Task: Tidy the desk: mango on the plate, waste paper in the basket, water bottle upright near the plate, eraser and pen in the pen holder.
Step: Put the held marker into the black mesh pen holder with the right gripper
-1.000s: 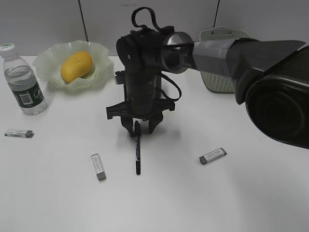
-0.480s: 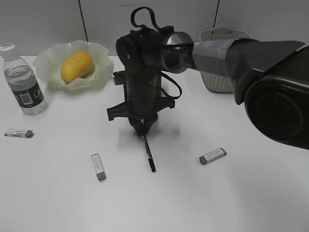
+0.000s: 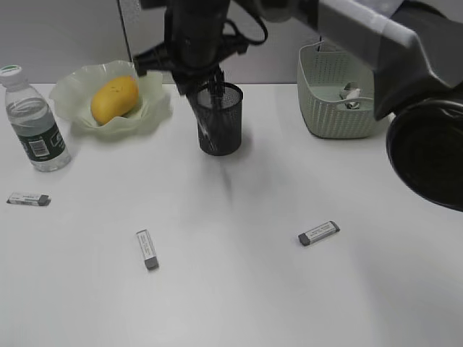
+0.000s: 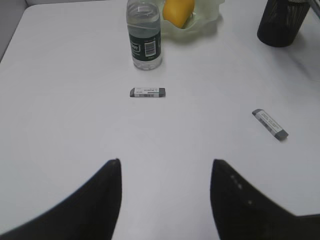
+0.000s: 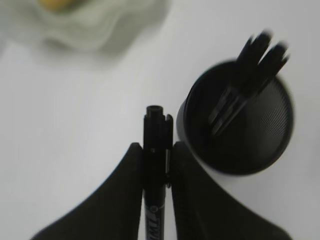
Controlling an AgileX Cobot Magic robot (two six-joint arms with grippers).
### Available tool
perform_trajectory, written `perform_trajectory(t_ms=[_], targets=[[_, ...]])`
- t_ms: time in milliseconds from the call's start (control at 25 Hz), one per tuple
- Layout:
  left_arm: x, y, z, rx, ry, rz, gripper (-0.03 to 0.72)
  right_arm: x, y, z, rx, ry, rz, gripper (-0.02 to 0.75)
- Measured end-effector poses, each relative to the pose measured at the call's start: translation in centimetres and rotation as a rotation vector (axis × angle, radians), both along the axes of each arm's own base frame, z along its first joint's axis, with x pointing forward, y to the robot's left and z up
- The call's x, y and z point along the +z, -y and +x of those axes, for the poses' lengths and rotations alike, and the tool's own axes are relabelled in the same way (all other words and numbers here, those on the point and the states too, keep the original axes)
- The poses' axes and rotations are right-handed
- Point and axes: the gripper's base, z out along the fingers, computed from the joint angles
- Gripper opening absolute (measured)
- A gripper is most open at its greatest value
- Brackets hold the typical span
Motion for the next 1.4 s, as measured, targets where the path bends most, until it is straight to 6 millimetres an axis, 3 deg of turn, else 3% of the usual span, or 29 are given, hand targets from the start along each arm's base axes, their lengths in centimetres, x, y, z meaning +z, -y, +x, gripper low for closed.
perform_trajectory(t_ms=[120,240,600,800,1040,1280,1400], targets=[[0.0,0.0,0.0,0.000,0.000,0.000,0.432,2.9,0.0,0.9,0.003,0.172,0.038,0.148],[0.0,0.0,0.0,0.000,0.000,0.000,0.432,4.1,0.0,1.6,0.014,0.310,0.051,0.148],[0.0,0.0,0.0,0.000,0.000,0.000,0.430,3.3,-0.2,3.7,0.028,0.526,0.000,0.146],[0.0,0.0,0.0,-0.002,0.000,0.000,0.427,4.0,-0.6,4.0,0.061,0.613,0.048,0.146],[0.0,0.0,0.0,-0.002,0.000,0.000,0.424,3.8,0.5,4.5,0.030,0.509,0.104,0.146],[0.0,0.0,0.0,-0.002,0.000,0.000,0.423,4.5,4.7,5.6,-0.005,0.387,0.082,0.145],[0.0,0.0,0.0,-0.002,0.000,-0.001,0.421,4.5,5.5,5.1,0.011,0.359,0.043,0.145]])
